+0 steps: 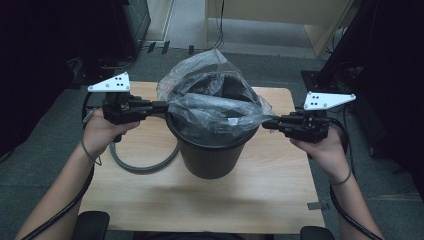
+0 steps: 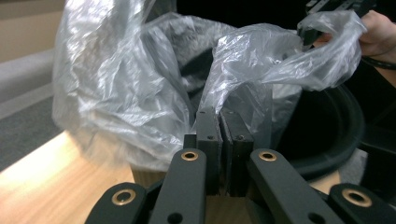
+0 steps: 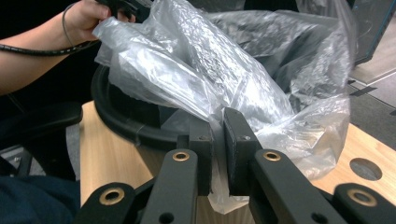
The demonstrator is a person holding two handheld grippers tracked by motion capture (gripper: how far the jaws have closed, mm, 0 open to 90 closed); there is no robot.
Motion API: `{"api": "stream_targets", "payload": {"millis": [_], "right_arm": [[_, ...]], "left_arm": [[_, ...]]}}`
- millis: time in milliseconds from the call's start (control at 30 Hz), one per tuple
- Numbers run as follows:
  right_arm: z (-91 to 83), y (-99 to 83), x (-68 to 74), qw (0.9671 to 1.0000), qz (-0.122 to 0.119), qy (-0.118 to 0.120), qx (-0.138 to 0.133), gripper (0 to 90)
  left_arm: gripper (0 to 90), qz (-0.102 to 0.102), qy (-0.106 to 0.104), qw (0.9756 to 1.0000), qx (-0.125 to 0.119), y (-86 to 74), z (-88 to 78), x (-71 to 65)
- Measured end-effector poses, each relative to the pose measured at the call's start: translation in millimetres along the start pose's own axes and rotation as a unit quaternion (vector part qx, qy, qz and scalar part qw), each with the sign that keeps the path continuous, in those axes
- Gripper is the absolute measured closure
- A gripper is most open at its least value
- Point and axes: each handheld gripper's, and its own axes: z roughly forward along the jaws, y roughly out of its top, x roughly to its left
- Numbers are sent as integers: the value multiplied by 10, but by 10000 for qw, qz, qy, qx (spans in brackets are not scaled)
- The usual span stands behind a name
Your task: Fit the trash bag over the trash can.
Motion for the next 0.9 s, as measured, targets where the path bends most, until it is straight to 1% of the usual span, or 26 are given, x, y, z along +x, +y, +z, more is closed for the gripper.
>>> {"api": "stream_targets", "payload": {"millis": [133, 233, 267, 300, 333, 367, 400, 500, 600, 667, 767, 833, 900], "right_arm": [[-24, -48, 47, 9999, -52, 75, 46, 837], [-39, -78, 87, 9998, -177, 91, 45, 781], [-41, -83, 98, 9998, -203, 79, 33, 746], [-41, -82, 104, 9997, -259, 52, 10, 712], [-41, -78, 115, 9996, -267, 34, -8, 682], [-39, -69, 121, 9996, -295, 13, -36, 646], [-36, -57, 130, 9994, -327, -13, -62, 610], [-26, -13, 165, 9983, -535, -112, -178, 545], [-16, 29, 203, 9974, -645, -100, -291, 532], [-5, 55, 226, 9968, -708, -91, -352, 526], [34, 94, 239, 9969, -700, -69, -352, 521], [54, 120, 240, 9966, -722, -74, -378, 519], [55, 142, 242, 9964, -728, -69, -428, 513]], "left_arm": [[879, -92, -78, 9999, 25, -77, -57, -31], [878, -85, -62, 9999, 44, -106, -92, -48], [872, -83, -55, 9999, 50, -105, -98, -51], [849, -50, -18, 10000, 40, -100, -101, -55], [806, -58, -28, 10000, 29, -89, -101, -58], [788, -73, -37, 10000, 36, -73, -97, -63], [763, -28, -4, 10000, 22, -57, -91, -71], [677, 113, 56, 9999, 2, -1, -65, -94], [602, 237, 89, 9997, -15, 62, -39, -110], [583, 312, 153, 9994, 3, 104, -15, -111], [557, 360, 182, 9992, 12, 168, 27, -101], [538, 422, 186, 9989, 4, 216, 37, -102], [537, 435, 138, 9990, -31, 260, 45, -101]]}}
